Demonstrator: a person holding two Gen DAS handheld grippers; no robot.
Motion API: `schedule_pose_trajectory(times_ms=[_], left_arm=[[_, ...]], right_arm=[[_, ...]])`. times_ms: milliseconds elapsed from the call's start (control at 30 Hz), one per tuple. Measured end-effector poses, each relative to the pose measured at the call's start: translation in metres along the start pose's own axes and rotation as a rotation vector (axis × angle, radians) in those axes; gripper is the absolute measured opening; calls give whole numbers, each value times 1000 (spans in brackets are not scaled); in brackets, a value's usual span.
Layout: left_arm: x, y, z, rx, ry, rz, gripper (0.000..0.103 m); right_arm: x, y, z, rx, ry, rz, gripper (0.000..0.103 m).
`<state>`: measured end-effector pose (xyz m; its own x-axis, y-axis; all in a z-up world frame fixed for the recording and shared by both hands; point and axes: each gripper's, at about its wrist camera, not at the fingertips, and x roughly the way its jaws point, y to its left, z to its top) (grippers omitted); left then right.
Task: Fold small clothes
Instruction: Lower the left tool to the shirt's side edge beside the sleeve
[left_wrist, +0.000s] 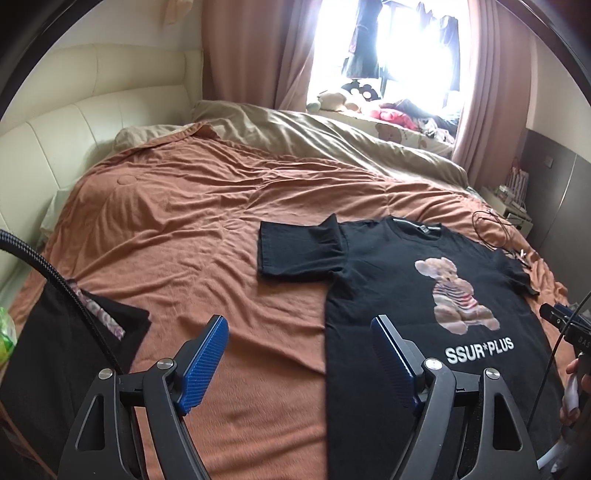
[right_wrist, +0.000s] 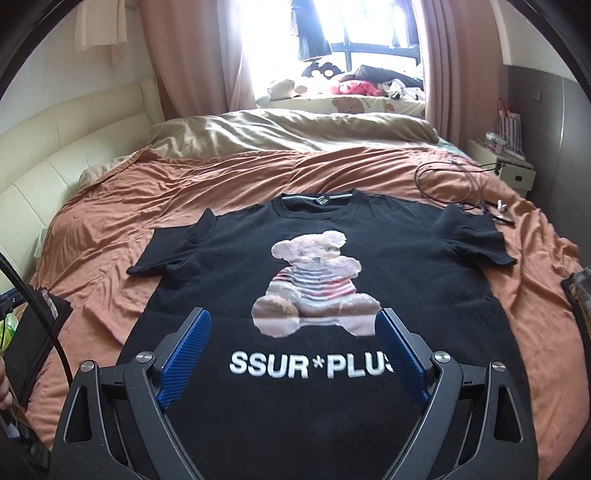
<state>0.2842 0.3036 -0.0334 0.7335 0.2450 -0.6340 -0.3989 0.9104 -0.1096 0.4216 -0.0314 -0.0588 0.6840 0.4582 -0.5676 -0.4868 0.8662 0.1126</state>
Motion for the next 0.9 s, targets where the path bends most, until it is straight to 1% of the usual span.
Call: schedule_pose_trajectory(times_ms=[67, 167, 233, 300, 400, 700, 833, 900], left_arm=[[14, 4, 9, -10, 16, -4, 78], [37, 5, 20, -11, 45, 13, 76], [55, 8, 27, -13, 71, 16, 73], [74, 13, 32, -24, 98, 17, 66], [100, 22, 40, -49, 125, 9, 62], [165, 33, 62, -77, 176, -14, 57], [196, 40, 71, -103, 190, -19, 54], [213, 45, 74, -118, 204, -34, 51]], right_arm=[[17, 1, 10, -3, 10, -2, 88], [39, 3, 20, -5, 23, 4, 83], [54, 5, 25, 0, 36, 13, 80], [69, 7, 30, 2, 53, 24, 76], [93, 8, 39, 5, 80, 52, 72], [159, 14, 61, 6, 131, 95, 63], [191, 27, 68, -29, 160, 109, 55], [209, 34, 71, -37, 180, 120, 52]])
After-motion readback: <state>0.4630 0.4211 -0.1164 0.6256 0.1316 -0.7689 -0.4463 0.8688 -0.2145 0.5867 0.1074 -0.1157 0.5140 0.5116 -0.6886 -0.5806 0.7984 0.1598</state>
